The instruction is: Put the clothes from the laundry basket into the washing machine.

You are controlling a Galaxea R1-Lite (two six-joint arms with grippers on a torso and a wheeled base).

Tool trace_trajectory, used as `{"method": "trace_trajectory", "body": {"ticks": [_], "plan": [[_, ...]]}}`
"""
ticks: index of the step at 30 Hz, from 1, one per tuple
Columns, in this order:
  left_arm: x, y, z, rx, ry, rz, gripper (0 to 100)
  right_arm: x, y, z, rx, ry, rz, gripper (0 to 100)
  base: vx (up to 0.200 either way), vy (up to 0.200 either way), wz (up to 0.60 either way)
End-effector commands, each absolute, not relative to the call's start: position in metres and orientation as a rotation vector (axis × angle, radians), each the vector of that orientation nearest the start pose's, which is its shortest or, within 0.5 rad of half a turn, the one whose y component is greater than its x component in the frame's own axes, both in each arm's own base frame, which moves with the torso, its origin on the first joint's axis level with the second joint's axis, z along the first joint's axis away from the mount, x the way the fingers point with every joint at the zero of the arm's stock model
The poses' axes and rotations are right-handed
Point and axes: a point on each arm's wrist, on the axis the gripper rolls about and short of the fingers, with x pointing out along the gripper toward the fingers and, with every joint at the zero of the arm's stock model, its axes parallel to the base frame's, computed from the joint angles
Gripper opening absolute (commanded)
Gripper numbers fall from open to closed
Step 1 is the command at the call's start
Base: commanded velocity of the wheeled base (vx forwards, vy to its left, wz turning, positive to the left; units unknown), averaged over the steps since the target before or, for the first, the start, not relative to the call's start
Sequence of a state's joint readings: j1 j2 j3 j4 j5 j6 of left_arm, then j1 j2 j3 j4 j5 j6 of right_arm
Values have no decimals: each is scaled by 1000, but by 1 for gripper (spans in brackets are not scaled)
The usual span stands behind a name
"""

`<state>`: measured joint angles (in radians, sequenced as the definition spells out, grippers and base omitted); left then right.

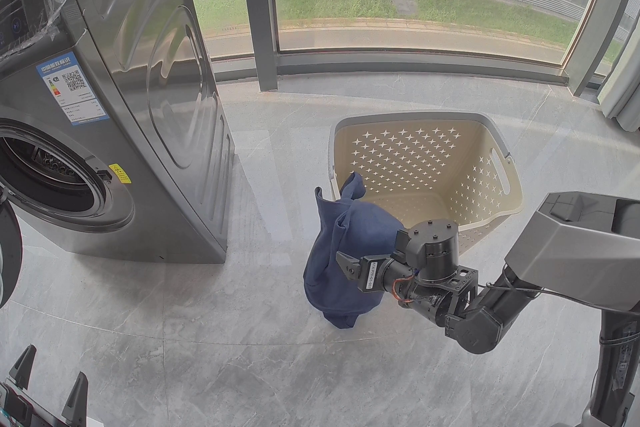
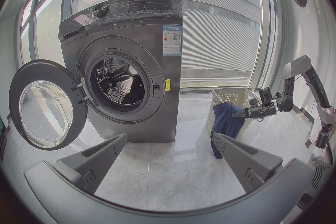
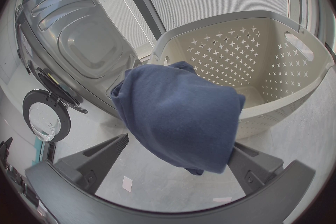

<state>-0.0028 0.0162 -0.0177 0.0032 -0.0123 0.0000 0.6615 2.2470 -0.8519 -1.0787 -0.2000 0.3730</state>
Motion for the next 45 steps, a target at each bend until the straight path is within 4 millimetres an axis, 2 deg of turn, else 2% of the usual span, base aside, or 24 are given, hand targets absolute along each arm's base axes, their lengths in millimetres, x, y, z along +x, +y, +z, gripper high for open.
{"method": "trace_trajectory", "body": {"ticks": [1,9,10,20,25,30,31,34,35,40,42,45], "plan": [[-22,0,75,0,11,-15,100,313,240,32,216,379,402,100,0,0,0],[-22,0,75,0,11,-15,100,318,245,33,212,312,439,100,0,0,0],[-22,0,75,0,11,-15,100,318,245,34,213,307,440,0,0,0,0],[-22,0,75,-2,11,-15,100,320,247,38,232,255,451,0,0,0,0],[-22,0,75,-2,11,-15,100,310,246,43,229,259,464,0,0,0,0],[-22,0,75,-2,11,-15,100,287,242,67,238,242,498,0,0,0,0],[-22,0,75,-2,11,-15,100,277,240,81,247,223,514,0,0,0,0],[-22,0,75,-3,11,-15,100,261,228,104,262,193,527,0,0,0,0],[-22,0,75,-3,11,-15,100,252,220,119,279,167,538,0,0,0,0],[-22,0,75,-6,11,-15,100,219,191,163,334,68,598,0,0,0,0],[-22,0,75,-8,11,-14,100,207,181,175,348,38,622,0,0,0,0],[-22,0,75,-6,11,-14,100,196,173,181,348,14,635,0,0,0,0]]}}
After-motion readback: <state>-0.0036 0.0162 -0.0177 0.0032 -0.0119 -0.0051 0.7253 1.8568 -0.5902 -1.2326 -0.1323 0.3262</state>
